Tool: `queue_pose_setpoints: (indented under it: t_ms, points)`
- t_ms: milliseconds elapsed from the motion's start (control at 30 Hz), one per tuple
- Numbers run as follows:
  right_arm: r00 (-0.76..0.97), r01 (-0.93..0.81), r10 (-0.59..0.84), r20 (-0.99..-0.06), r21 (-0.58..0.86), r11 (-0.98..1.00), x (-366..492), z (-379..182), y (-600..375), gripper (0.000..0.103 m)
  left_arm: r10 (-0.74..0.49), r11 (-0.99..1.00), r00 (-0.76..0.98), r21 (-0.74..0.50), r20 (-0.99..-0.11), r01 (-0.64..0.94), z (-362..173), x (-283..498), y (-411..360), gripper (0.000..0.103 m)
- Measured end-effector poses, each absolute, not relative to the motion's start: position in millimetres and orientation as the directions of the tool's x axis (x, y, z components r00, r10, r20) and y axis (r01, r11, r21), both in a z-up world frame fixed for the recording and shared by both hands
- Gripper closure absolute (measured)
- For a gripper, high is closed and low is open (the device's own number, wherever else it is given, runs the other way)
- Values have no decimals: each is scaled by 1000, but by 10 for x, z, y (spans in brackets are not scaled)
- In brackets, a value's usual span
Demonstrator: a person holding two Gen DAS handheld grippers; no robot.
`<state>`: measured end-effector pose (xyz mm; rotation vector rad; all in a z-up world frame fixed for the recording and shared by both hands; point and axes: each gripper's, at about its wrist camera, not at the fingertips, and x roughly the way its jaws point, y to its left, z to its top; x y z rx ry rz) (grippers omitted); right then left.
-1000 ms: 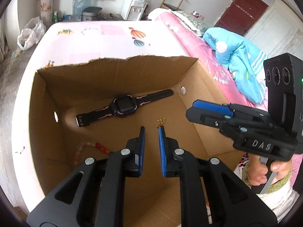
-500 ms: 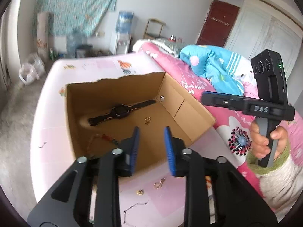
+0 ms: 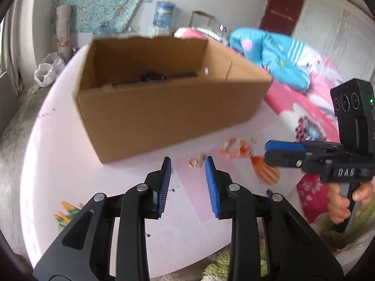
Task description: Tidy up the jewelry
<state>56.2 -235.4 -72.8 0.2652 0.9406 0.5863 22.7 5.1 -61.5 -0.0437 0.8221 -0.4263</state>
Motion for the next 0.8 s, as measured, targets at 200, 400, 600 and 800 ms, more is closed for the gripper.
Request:
queue_pose_setpoints:
  t_ms: [200, 400, 600, 800]
  points:
    - [421, -359, 527, -738, 398, 844, 545, -934, -2089, 64, -282, 929, 614, -51, -737, 366, -799, 273, -117, 74]
    - [396, -358, 528, -752, 403, 842, 604, -1000, -1996, 64, -217, 941, 623, 8, -751, 338, -914, 379, -103, 75]
    - [397, -352, 527, -752, 405, 844, 589, -990, -1981, 64, -235, 936, 589, -17, -773, 350, -1003, 480, -95, 87]
    - [433, -347, 512, -741, 387, 854, 551, -939, -2034, 64, -236, 943, 586, -38, -775, 331, -1038, 522, -59, 92]
